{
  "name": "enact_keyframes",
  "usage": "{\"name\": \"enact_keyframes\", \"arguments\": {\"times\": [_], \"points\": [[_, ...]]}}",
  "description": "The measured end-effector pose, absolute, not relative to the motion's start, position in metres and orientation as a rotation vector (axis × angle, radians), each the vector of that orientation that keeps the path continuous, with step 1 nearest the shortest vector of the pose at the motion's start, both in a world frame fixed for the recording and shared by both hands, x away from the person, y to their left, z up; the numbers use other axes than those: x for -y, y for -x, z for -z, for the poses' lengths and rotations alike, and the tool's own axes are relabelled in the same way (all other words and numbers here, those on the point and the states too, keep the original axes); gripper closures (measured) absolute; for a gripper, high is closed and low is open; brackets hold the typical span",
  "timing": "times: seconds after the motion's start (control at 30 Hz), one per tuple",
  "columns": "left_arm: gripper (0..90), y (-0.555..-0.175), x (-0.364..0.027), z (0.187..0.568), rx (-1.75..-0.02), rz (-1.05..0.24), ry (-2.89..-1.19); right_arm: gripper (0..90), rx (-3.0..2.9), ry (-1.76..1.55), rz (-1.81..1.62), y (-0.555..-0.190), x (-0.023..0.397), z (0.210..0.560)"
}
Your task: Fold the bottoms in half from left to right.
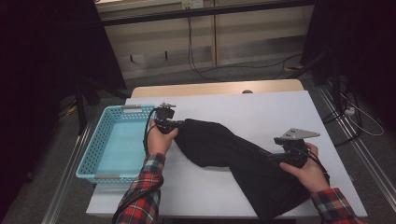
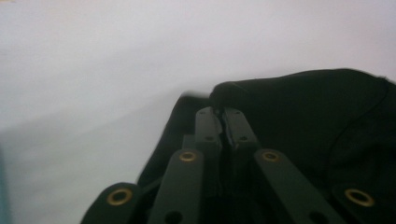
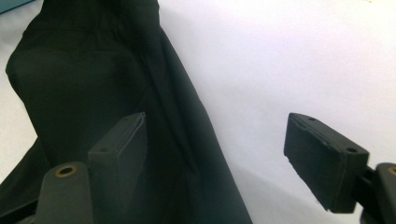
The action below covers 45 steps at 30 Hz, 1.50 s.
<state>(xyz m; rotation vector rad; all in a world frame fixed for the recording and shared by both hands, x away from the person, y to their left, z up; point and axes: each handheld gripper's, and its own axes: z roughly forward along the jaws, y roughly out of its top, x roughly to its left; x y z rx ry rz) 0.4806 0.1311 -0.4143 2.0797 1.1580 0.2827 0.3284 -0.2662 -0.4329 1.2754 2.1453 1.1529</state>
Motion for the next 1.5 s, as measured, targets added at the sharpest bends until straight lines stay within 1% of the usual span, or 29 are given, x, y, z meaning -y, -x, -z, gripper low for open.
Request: {"name": "enact_keyframes", "arguments": {"times": [0.07, 0.13, 0.2, 0.23, 0.27, 0.33, 0.43, 0.53, 0.67, 0.7, 0.77, 0.8, 0.83, 0.87, 0.9, 0.93, 0.97, 1.0, 1.03, 1.1, 1.17, 1.27, 1.47, 1.5], "points": [[80.9, -0.481, -0.133, 0.421, -1.164, -0.272, -2.092, 21.5, -2.149, -1.283, -1.15, -0.327, 0.267, 0.434], [72.1, -0.482, -0.134, 0.426, -1.164, -0.319, -2.084, 21.5, -2.149, -1.285, -1.147, -0.326, 0.268, 0.434], [68.2, -0.484, -0.135, 0.429, -1.145, -0.289, -2.077, 21.7, -2.153, -1.284, -1.15, -0.325, 0.268, 0.434], [64.4, -0.485, -0.133, 0.43, -1.121, -0.307, -2.077, 21.7, -2.153, -1.282, -1.15, -0.325, 0.268, 0.435], [63.5, -0.486, -0.131, 0.431, -1.12, -0.327, -2.088, 21.8, -2.156, -1.278, -1.152, -0.325, 0.268, 0.435], [63.8, -0.489, -0.127, 0.434, -1.121, -0.307, -2.079, 21.7, -2.16, -1.28, -1.149, -0.325, 0.267, 0.435], [63.7, -0.493, -0.117, 0.44, -1.065, -0.345, -2.09, 21.7, -2.162, -1.281, -1.151, -0.325, 0.267, 0.435], [62.5, -0.496, -0.111, 0.446, -1.057, -0.371, -2.099, 21.8, -2.169, -1.278, -1.15, -0.324, 0.266, 0.436], [62.0, -0.5, -0.103, 0.449, -1.014, -0.348, -2.057, 21.9, -2.172, -1.28, -1.143, -0.323, 0.268, 0.438], [61.5, -0.502, -0.101, 0.448, -1.01, -0.324, -2.059, 21.8, -2.171, -1.277, -1.143, -0.323, 0.269, 0.438], [58.8, -0.504, -0.096, 0.448, -1.01, -0.358, -2.089, 21.8, -2.166, -1.283, -1.145, -0.322, 0.27, 0.437], [58.5, -0.505, -0.094, 0.449, -1.015, -0.333, -2.09, 21.8, -2.164, -1.284, -1.146, -0.322, 0.27, 0.437], [61.3, -0.506, -0.091, 0.449, -1.01, -0.316, -2.105, 21.8, -2.162, -1.29, -1.145, -0.322, 0.27, 0.437], [63.9, -0.506, -0.088, 0.45, -0.999, -0.325, -2.131, 21.8, -2.162, -1.29, -1.144, -0.322, 0.27, 0.437], [68.4, -0.505, -0.085, 0.451, -0.997, -0.291, -2.138, 21.8, -2.162, -1.288, -1.145, -0.322, 0.27, 0.437], [78.4, -0.505, -0.082, 0.451, -0.997, -0.26, -2.134, 21.8, -2.164, -1.286, -1.145, -0.322, 0.27, 0.437], [81.2, -0.504, -0.08, 0.451, -0.988, -0.261, -2.148, 21.9, -2.167, -1.283, -1.145, -0.322, 0.269, 0.437], [85.8, -0.503, -0.079, 0.451, -0.994, -0.235, -2.148, 21.9, -2.169, -1.279, -1.147, -0.323, 0.269, 0.437], [87.5, -0.503, -0.078, 0.451, -1.008, -0.22, -2.143, 21.9, -2.17, -1.28, -1.144, -0.323, 0.268, 0.437], [88.4, -0.502, -0.079, 0.449, -1.028, -0.202, -2.143, 21.9, -2.172, -1.282, -1.142, -0.323, 0.267, 0.438], [88.7, -0.501, -0.084, 0.445, -1.063, -0.189, -2.098, 22.0, -2.176, -1.281, -1.142, -0.323, 0.267, 0.438], [89.0, -0.499, -0.093, 0.436, -1.102, -0.184, -2.075, 21.9, -2.171, -1.284, -1.148, -0.324, 0.268, 0.437], [89.2, -0.498, -0.117, 0.414, -1.152, -0.219, -2.074, 21.7, -2.164, -1.29, -1.151, -0.324, 0.269, 0.436], [89.2, -0.498, -0.12, 0.412, -1.159, -0.243, -2.085, 21.6, -2.166, -1.287, -1.152, -0.324, 0.268, 0.436]]}}
